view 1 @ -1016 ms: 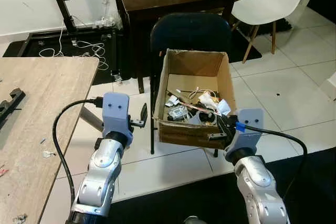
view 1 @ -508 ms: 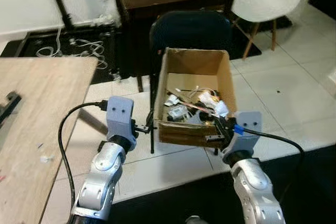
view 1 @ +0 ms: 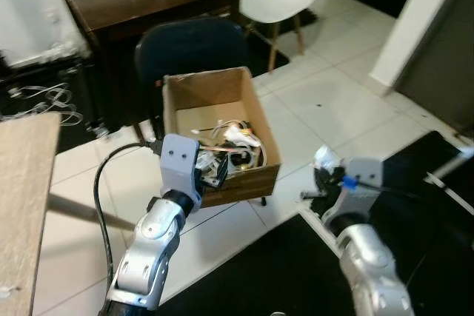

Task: Picking trash to rubbish bin

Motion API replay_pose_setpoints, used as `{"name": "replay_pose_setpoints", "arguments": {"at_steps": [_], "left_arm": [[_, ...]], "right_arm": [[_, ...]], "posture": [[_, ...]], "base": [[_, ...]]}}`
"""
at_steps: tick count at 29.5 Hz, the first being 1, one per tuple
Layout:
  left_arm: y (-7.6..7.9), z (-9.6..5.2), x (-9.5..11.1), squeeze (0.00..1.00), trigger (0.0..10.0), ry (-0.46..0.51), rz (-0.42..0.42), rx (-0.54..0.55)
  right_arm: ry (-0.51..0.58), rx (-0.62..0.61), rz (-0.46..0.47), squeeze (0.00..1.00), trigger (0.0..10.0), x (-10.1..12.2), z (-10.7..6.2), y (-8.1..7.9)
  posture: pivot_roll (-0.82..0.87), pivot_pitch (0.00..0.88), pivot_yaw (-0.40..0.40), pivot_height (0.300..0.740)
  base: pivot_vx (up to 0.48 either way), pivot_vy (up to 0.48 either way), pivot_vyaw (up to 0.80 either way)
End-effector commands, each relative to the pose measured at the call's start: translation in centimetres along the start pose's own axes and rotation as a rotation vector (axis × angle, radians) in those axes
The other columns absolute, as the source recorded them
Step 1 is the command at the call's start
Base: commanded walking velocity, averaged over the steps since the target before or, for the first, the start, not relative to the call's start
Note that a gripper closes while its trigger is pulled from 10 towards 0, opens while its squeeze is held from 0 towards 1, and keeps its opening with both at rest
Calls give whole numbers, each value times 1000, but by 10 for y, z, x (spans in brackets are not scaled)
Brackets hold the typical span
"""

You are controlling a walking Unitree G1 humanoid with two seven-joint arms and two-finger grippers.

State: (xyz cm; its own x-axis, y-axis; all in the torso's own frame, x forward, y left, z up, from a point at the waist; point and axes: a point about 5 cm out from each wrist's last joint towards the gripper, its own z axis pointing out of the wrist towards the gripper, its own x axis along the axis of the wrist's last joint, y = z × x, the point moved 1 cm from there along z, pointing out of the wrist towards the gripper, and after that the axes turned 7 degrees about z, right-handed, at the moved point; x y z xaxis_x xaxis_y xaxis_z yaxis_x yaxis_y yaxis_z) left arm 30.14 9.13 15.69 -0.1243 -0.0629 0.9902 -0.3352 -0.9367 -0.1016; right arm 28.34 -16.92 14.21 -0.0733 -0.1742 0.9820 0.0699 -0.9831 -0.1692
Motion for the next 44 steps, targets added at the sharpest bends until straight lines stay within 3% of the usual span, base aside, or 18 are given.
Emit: {"name": "replay_pose_setpoints", "arguments": {"at_steps": [1, 6, 24, 37, 44], "left_arm": [[1, -3, -7, 0, 10000, -33, -25, -9], [7, -4, -5, 0, 10000, -25, -82, -48], [2, -4, -3, 0, 10000, -25, -106, -26], [-1, -2, -4, 0, 10000, -26, -77, 11], [-7, 2, -6, 0, 10000, -52, -37, 63]], "right_arm": [[-15, 2, 9, 0, 10000, -4, -1, -2], [-9, -3, 2, 0, 10000, -3, 0, 0], [-5, 25, -4, 0, 10000, -1, 1, 1], [-4, 29, -11, 0, 10000, 1, 5, 4], [18, 14, -34, 0, 10000, 10, 20, 18]], "posture": [[-34, 165, 71, 740], [-37, 155, 70, 740], [-29, 159, 62, 740], [-31, 165, 63, 740], [-19, 178, 61, 740]], "base": [[0, 0, 0], [58, 0, 0], [310, 0, 0], [136, 0, 0], [0, 0, 0]]}}
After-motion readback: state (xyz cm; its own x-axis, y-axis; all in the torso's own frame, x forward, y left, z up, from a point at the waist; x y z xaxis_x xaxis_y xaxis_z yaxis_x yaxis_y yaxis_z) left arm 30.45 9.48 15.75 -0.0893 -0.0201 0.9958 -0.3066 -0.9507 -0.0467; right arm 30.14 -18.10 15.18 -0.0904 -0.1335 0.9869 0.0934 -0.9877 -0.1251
